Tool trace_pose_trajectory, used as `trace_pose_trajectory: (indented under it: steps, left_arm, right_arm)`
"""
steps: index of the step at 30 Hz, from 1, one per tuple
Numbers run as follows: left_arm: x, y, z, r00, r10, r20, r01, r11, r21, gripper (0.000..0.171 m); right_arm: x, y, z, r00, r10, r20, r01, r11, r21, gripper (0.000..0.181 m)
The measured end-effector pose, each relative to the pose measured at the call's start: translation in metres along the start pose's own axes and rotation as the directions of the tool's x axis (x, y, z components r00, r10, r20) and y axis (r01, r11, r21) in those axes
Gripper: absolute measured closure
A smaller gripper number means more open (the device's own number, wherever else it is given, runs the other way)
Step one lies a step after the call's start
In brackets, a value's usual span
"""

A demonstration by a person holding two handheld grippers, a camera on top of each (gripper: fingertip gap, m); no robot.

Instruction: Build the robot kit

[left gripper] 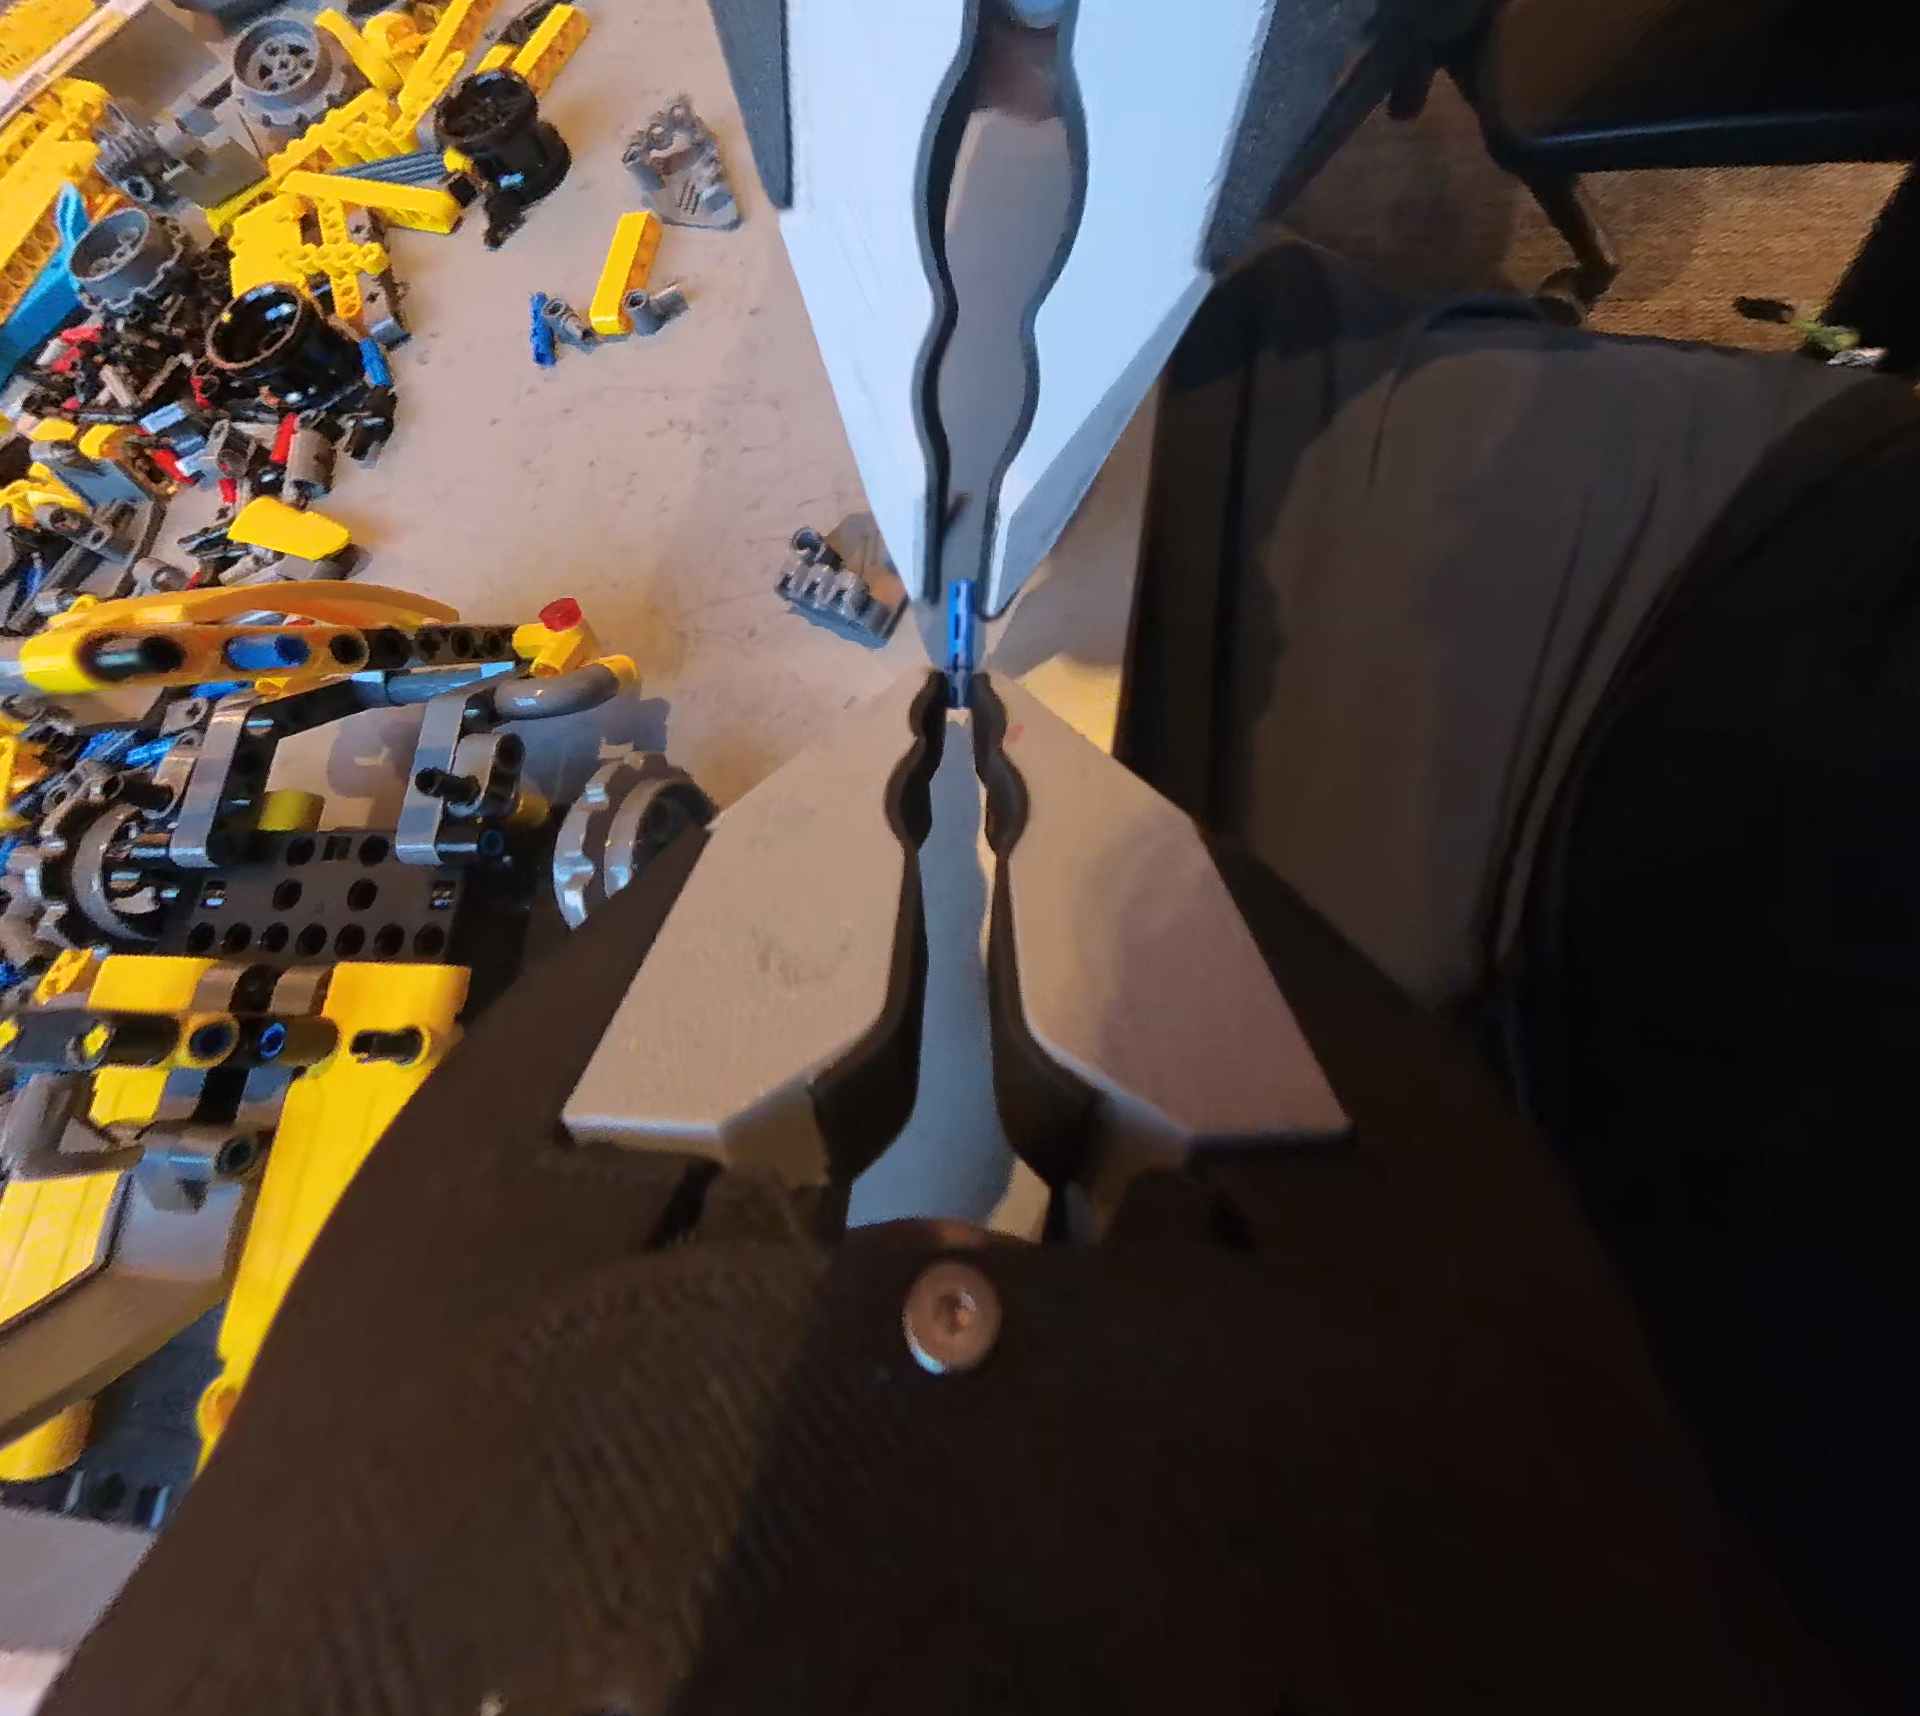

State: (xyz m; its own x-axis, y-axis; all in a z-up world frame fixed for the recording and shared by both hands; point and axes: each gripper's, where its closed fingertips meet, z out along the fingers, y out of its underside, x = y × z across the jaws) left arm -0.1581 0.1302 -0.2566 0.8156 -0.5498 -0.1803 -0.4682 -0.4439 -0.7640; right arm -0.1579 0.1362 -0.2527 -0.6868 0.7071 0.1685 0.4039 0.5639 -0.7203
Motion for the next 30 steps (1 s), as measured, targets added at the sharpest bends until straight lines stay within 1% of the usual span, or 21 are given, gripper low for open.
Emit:
trace_pose_trajectory:
  steps: [2,3,5,9,11,12,17,21,25,30]
  left_arm:
    - [-0.007,0.006,0.001,0.999,0.013,0.041,-0.012,0.999,-0.036,0.168]
    - [-0.011,0.007,0.001,0.998,0.027,0.062,-0.024,0.999,-0.042,0.168]
    - [-0.016,0.011,0.001,0.995,0.039,0.091,-0.033,0.998,-0.058,0.168]
    - [-0.020,0.015,0.000,0.995,0.037,0.094,-0.030,0.997,-0.074,0.168]
    - [-0.022,0.018,-0.001,0.996,0.030,0.088,-0.023,0.996,-0.082,0.168]
    - [-0.022,0.019,-0.001,0.996,0.026,0.081,-0.019,0.996,-0.085,0.168]
    - [-0.017,0.021,0.000,0.999,0.015,0.029,-0.012,0.996,-0.091,0.169]
    - [-0.013,0.020,0.000,1.000,0.005,-0.007,-0.005,0.996,-0.088,0.169]
    - [-0.007,0.020,0.000,0.998,0.012,-0.059,-0.017,0.997,-0.080,0.168]
    - [-0.006,0.018,0.002,0.996,0.001,-0.094,-0.008,0.997,-0.077,0.168]
  right_arm:
    - [0.012,0.002,-0.004,0.997,0.057,-0.042,-0.057,0.998,0.003,0.163]
    - [0.017,0.002,-0.006,0.993,0.108,-0.051,-0.108,0.994,0.010,0.161]
    - [0.024,0.005,-0.007,0.979,0.197,-0.047,-0.197,0.980,0.010,0.153]
    - [0.027,0.017,0.002,0.966,0.254,-0.053,-0.256,0.966,-0.041,0.150]
    - [0.027,0.020,0.006,0.962,0.270,-0.048,-0.273,0.961,-0.048,0.152]
    - [0.026,0.020,0.008,0.961,0.274,-0.040,-0.276,0.960,-0.044,0.155]
    - [0.023,0.017,0.011,0.966,0.257,-0.007,-0.257,0.966,-0.023,0.156]
    - [0.016,0.015,0.011,0.970,0.238,0.046,-0.239,0.971,0.005,0.156]
    - [0.015,0.015,0.010,0.981,0.191,0.048,-0.191,0.982,0.008,0.156]
    - [0.011,0.014,0.010,0.990,0.133,0.051,-0.134,0.991,0.012,0.156]
